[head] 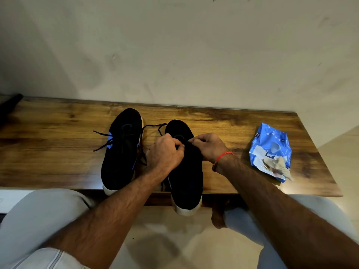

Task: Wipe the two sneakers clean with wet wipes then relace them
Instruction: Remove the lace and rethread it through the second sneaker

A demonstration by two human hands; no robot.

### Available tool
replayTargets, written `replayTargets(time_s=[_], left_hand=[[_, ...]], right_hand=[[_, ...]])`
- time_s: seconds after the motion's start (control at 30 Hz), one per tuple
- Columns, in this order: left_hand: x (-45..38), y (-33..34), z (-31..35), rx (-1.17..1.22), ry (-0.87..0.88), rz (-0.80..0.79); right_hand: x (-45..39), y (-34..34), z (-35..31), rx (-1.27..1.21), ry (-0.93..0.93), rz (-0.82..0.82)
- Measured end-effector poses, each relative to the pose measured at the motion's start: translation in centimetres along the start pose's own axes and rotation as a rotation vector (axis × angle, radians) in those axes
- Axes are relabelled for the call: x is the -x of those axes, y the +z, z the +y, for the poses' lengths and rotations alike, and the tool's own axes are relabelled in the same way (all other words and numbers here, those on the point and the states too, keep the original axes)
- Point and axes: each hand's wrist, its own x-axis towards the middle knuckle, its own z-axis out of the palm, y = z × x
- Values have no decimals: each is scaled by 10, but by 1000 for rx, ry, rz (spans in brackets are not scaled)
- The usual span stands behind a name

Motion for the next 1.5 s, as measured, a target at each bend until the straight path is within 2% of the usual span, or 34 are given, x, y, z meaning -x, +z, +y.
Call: replayTargets(time_s=[0.33,0.77,0.93,1.13,1.23,1.5], left_hand=[[-3,5,-1,104,-57,14],[-2,-1,0,-19,39,-20],[3,-2,3,-24,-17,25],[-1,5,0,50,-9,-11],[1,7,0,113,-31,19],[7,11,3,153,-49,55]], right_hand=[[-6,-8,5,-309,183,-113],[-3,-5,3,-302,159,-99],[-5,-3,4,-292,142,-103],[-11,-1,10,-327,147,-113],[-11,1,13,-333,149,-87],[-11,9,18,-253,43,-5]])
